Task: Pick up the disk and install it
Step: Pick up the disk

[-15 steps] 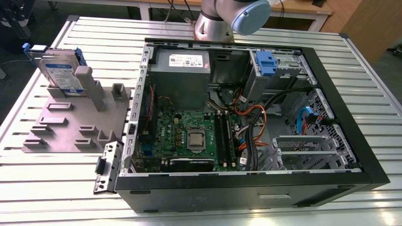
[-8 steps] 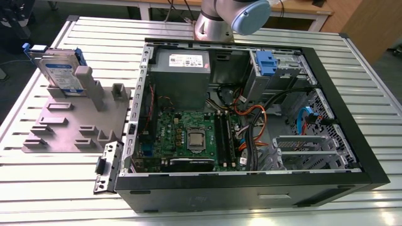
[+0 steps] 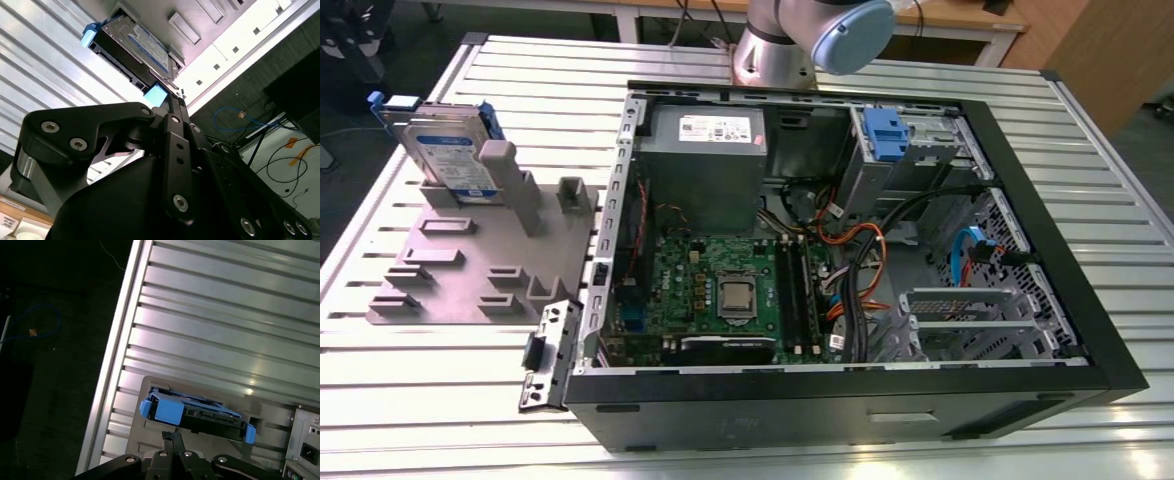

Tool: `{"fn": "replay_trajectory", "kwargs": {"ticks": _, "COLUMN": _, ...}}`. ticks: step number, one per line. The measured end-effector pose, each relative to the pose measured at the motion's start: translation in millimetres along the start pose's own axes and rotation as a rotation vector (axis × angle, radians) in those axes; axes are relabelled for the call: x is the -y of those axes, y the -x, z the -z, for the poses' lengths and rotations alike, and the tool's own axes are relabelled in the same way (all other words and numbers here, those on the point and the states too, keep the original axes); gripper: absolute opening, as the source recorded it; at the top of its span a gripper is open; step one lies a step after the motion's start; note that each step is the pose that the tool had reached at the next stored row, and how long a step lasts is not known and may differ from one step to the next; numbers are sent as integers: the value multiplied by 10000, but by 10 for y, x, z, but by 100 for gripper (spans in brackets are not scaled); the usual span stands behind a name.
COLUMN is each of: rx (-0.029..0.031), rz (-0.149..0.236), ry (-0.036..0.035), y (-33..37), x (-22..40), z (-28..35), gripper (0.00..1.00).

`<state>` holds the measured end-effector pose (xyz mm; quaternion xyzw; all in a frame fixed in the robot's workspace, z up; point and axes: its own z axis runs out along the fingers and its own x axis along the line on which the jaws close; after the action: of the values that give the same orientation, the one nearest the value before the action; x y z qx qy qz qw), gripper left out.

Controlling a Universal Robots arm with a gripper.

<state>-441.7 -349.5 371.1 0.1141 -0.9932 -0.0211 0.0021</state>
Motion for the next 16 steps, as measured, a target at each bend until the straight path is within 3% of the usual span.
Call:
{"fn": "replay_trajectory", "kwargs": {"ticks": 8, "rx": -54, "rz": 1254, "ry": 1, "y": 0, "x": 0, "z": 0, "gripper": 11}}
{"fn": "replay_trajectory", "kwargs": {"ticks": 16, "rx": -59, "rz": 1383, "ry": 1, "y": 0, "x": 0, "z": 0, "gripper": 11}}
